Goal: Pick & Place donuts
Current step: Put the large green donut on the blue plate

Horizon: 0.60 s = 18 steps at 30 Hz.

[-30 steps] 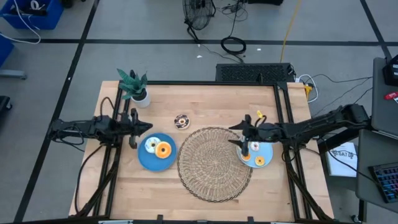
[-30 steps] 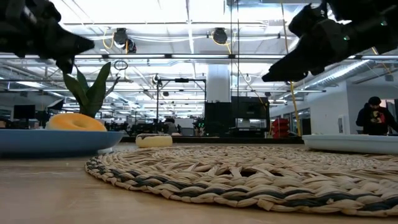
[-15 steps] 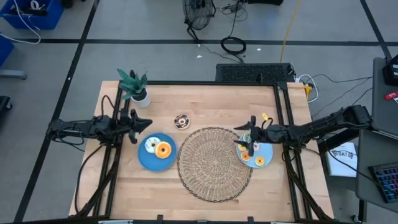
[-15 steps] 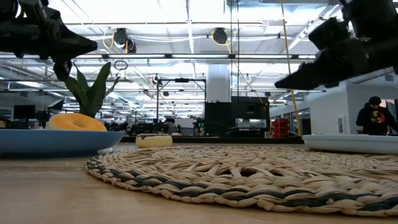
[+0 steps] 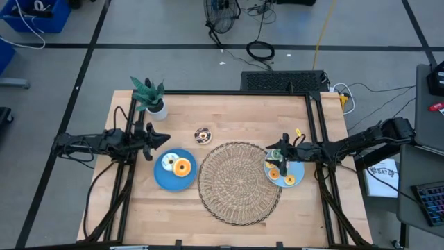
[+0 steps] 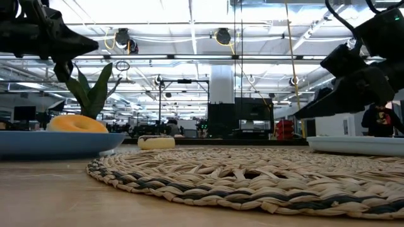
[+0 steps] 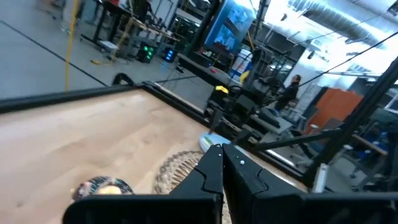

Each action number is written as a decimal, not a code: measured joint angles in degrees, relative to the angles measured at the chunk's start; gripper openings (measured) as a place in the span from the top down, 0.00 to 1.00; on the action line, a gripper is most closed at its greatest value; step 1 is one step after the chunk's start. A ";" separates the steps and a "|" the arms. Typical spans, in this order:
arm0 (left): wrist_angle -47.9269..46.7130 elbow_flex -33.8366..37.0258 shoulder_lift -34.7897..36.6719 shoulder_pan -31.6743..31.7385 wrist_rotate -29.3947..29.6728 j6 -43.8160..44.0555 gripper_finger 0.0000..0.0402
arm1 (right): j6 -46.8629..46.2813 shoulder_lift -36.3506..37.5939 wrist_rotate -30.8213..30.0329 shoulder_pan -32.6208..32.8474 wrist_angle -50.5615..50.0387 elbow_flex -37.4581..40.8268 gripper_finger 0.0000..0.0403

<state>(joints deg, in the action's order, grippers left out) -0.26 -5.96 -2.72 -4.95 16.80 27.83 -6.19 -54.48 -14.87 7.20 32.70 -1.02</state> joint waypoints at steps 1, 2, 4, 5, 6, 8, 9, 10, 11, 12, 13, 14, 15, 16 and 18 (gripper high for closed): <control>-0.02 0.00 0.00 0.00 0.73 -0.90 0.98 | -0.09 -0.06 0.00 0.00 -0.41 0.00 0.34; -0.17 0.00 0.00 0.00 1.60 -1.65 0.98 | -0.12 -0.03 0.00 0.00 -0.39 0.00 0.34; -0.79 0.00 0.00 0.00 2.40 -1.81 0.98 | -0.21 -0.01 0.00 0.00 -0.37 0.03 0.34; -0.99 0.00 0.00 0.00 2.44 -1.44 0.98 | -0.21 -0.02 0.00 0.00 -0.35 0.03 0.34; -1.20 0.00 -0.02 0.00 2.47 -0.89 0.98 | -0.18 0.00 0.00 0.00 -0.19 0.05 0.34; -1.65 0.00 -0.47 0.00 1.60 -0.74 0.98 | 0.48 0.00 0.00 0.00 -0.08 0.07 0.34; -1.76 0.00 -0.83 0.01 -0.13 -1.16 0.98 | 0.80 0.00 -0.01 0.00 -0.08 0.07 0.34; -1.47 0.00 -1.51 0.00 -2.32 -1.47 0.98 | 0.91 0.00 -0.02 0.00 -0.07 0.07 0.34; -1.22 0.00 -2.48 0.00 -4.51 -1.58 0.98 | 0.89 0.00 -0.02 0.00 -0.09 0.11 0.34; -1.03 0.00 -3.76 -0.07 -6.27 -1.03 0.98 | 0.88 0.00 -0.02 0.00 -0.09 0.11 0.34; -0.53 0.00 -5.39 -0.18 -7.34 0.01 0.98 | 0.87 0.00 -0.01 0.00 -0.09 0.13 0.34; 0.06 0.00 -7.20 -0.55 -7.68 1.07 0.98 | 0.87 0.00 -0.02 0.00 -0.10 0.13 0.34; 0.54 -0.10 -9.25 -0.97 -7.76 2.01 0.98 | 0.87 0.00 0.00 0.00 -0.10 0.13 0.34; 0.10 -0.61 -11.56 -1.50 -7.83 2.89 0.98 | 0.87 0.00 -0.02 0.00 -0.10 0.13 0.34; -1.34 -2.52 -17.01 -2.45 -7.65 4.91 0.97 | 0.87 0.00 -0.02 0.00 0.03 0.16 0.34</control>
<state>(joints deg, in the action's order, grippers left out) -1.60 -8.47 -19.74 -7.41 9.15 32.74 -5.32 -54.48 -14.89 7.20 32.73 -0.86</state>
